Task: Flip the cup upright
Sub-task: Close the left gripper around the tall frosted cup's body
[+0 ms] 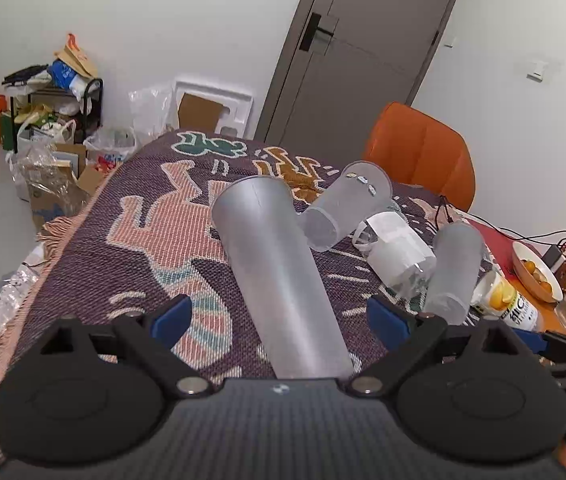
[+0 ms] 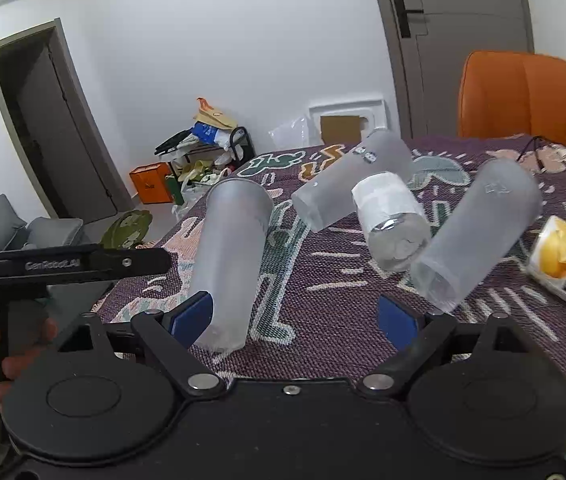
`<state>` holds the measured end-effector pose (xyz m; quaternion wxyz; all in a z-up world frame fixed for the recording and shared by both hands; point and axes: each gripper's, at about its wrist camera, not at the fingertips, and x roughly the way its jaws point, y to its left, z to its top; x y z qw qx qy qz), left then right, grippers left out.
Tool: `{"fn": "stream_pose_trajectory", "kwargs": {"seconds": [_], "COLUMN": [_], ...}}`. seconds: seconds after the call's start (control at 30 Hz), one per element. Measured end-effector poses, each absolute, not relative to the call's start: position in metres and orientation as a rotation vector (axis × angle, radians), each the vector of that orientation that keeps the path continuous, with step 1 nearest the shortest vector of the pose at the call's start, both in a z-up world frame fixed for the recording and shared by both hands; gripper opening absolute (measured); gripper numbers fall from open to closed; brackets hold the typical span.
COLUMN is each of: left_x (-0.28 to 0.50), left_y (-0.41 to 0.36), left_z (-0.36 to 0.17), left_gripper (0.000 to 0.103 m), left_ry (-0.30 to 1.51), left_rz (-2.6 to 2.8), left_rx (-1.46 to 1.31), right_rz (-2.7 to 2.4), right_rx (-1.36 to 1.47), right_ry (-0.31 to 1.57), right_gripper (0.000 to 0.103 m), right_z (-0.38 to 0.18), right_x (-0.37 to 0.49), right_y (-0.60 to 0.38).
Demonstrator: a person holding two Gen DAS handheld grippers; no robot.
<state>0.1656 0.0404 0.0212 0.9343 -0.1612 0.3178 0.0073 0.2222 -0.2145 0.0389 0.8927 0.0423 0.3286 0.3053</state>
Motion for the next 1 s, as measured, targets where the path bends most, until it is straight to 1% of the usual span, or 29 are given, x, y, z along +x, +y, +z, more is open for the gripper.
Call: {"fn": "stream_pose_trajectory", "kwargs": {"seconds": [0.47, 0.77, 0.97, 1.0], "left_x": [0.212, 0.242, 0.265, 0.268], "left_y": [0.060, 0.072, 0.074, 0.074], "left_z": [0.006, -0.003, -0.014, -0.017], "left_gripper": [0.094, 0.094, 0.094, 0.092], "left_ry": [0.675, 0.688, 0.733, 0.747], "left_rz": [0.025, 0.008, -0.015, -0.014], "left_rx": [-0.398, -0.460, -0.492, -0.497], "right_rz": [0.698, 0.720, 0.707, 0.700], "right_rx": [0.083, 0.060, 0.040, 0.043], "right_ry": [0.739, 0.773, 0.772, 0.778], "right_gripper": [0.088, 0.089, 0.089, 0.089], "right_z": [0.038, 0.036, 0.038, 0.036], "right_x": [0.274, 0.294, 0.295, 0.296], "right_y": [-0.176, -0.148, -0.142, -0.144]}}
